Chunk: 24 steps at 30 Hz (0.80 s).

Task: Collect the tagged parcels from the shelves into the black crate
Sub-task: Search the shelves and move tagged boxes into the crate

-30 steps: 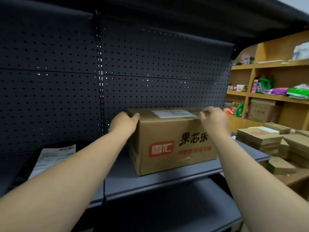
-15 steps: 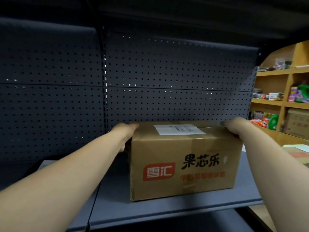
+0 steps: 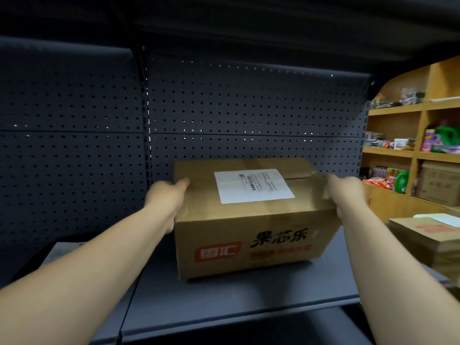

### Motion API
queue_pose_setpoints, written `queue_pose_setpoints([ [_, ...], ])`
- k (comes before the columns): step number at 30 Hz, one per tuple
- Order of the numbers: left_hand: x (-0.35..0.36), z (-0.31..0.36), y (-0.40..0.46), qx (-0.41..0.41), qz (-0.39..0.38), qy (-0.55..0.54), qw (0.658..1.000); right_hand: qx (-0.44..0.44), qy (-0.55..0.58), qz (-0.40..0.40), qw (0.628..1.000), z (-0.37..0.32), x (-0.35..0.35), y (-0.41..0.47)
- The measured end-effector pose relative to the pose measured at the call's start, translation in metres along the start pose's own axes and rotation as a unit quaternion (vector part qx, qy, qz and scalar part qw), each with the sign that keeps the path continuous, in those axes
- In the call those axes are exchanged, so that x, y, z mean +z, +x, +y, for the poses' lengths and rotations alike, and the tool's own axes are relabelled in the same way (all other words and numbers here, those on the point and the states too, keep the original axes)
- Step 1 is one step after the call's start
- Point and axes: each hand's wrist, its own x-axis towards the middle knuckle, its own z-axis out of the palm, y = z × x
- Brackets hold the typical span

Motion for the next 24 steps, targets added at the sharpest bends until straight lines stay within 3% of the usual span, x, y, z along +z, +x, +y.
queue_pose_setpoints([
  [3,-0.007,-0.008,-0.008,0.093,0.048,0.015,0.994,-0.02,0.042,0.037,0.998,0.011,0.002,-0.013],
  [7,-0.016,-0.02,-0.017,0.15,0.074,0.004,0.986,-0.026,0.105,0.068,0.992,0.027,0.007,-0.027],
  [24,-0.038,-0.064,-0.032,0.205,0.102,-0.058,0.972,-0.067,0.22,0.122,0.966,0.069,0.026,-0.07],
])
